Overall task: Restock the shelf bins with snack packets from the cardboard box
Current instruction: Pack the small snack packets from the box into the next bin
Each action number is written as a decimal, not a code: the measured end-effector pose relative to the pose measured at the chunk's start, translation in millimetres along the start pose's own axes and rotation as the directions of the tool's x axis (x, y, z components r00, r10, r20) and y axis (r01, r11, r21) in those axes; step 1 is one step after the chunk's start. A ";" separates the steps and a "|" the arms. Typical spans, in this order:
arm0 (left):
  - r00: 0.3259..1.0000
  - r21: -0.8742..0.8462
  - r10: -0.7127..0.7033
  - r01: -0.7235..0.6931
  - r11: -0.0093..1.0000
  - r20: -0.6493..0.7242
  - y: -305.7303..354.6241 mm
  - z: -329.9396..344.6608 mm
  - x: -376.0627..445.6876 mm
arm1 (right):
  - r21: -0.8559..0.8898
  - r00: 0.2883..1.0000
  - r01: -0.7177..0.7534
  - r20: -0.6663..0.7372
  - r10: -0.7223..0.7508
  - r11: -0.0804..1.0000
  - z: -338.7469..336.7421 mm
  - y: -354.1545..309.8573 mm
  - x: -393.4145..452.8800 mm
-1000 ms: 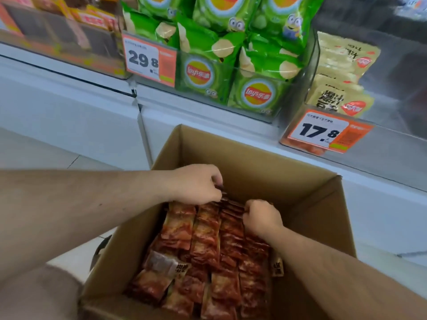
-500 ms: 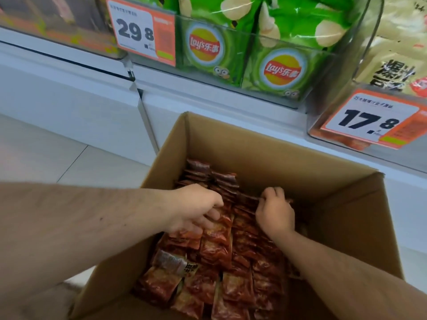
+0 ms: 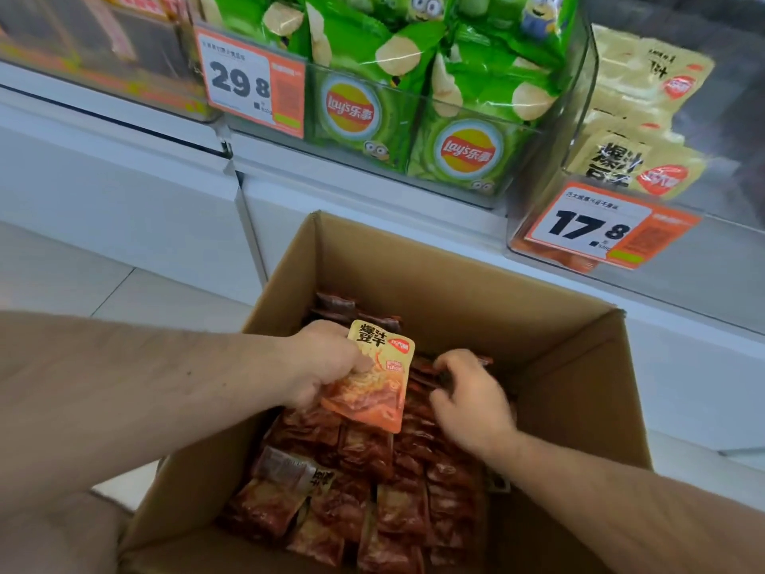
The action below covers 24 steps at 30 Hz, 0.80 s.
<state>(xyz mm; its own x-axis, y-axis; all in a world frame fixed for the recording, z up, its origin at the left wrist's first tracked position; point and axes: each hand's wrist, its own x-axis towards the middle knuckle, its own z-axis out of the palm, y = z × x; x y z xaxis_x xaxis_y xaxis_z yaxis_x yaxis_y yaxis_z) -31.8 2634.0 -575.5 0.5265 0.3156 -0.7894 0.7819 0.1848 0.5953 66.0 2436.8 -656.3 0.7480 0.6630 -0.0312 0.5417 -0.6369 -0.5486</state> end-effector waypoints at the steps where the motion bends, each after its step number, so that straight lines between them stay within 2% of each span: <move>1: 1.000 0.003 0.003 -0.003 1.000 0.010 -0.6 0.3 0.7 | -0.064 0.986 -0.168 -0.031 0.167 0.984 3.3 21.2 14.3; 3: 1.000 -0.003 0.011 -0.011 1.000 0.018 -1.5 0.7 2.6 | -0.088 0.900 -0.435 -0.087 0.428 0.896 6.3 60.9 39.5; 5: 1.000 -0.021 0.007 -0.006 1.000 0.020 -2.3 0.5 4.5 | -0.141 0.821 -0.570 -0.069 0.567 0.809 10.6 92.2 57.0; 7: 1.000 -0.038 -0.007 0.008 0.999 0.029 -2.9 0.3 6.3 | -0.203 0.779 -0.618 -0.029 0.626 0.760 17.9 111.9 66.3; 10: 0.999 -0.047 -0.027 0.029 0.998 0.044 -3.6 -0.7 9.6 | -0.205 0.766 -0.630 -0.008 0.642 0.749 23.8 119.1 72.6; 13: 0.999 -0.040 -0.033 0.034 0.999 0.039 -5.4 -0.2 11.1 | -0.204 0.813 -0.563 0.039 0.581 0.801 20.7 111.6 73.9; 19: 0.999 -0.071 -0.006 0.009 0.997 0.038 -0.7 4.6 2.4 | -0.006 0.930 -0.363 0.055 0.363 0.932 -25.3 40.2 53.7; 22: 0.999 -0.135 0.009 -0.003 0.991 0.042 5.7 8.6 -11.4 | 0.060 0.982 -0.190 0.017 0.189 0.980 -61.8 -0.8 23.5; 24: 0.999 -0.194 0.019 -0.011 0.981 0.038 10.2 12.0 -21.9 | 0.056 0.999 -0.010 -0.033 0.011 0.998 -85.5 -21.3 -4.2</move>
<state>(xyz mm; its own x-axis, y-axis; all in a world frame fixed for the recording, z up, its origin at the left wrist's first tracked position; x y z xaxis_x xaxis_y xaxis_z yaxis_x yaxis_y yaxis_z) -31.4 2617.8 -553.9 0.5535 0.2831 -0.7832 0.6964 0.3584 0.6217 84.1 2413.9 -573.1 0.7664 0.6422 -0.0096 0.5120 -0.6199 -0.5945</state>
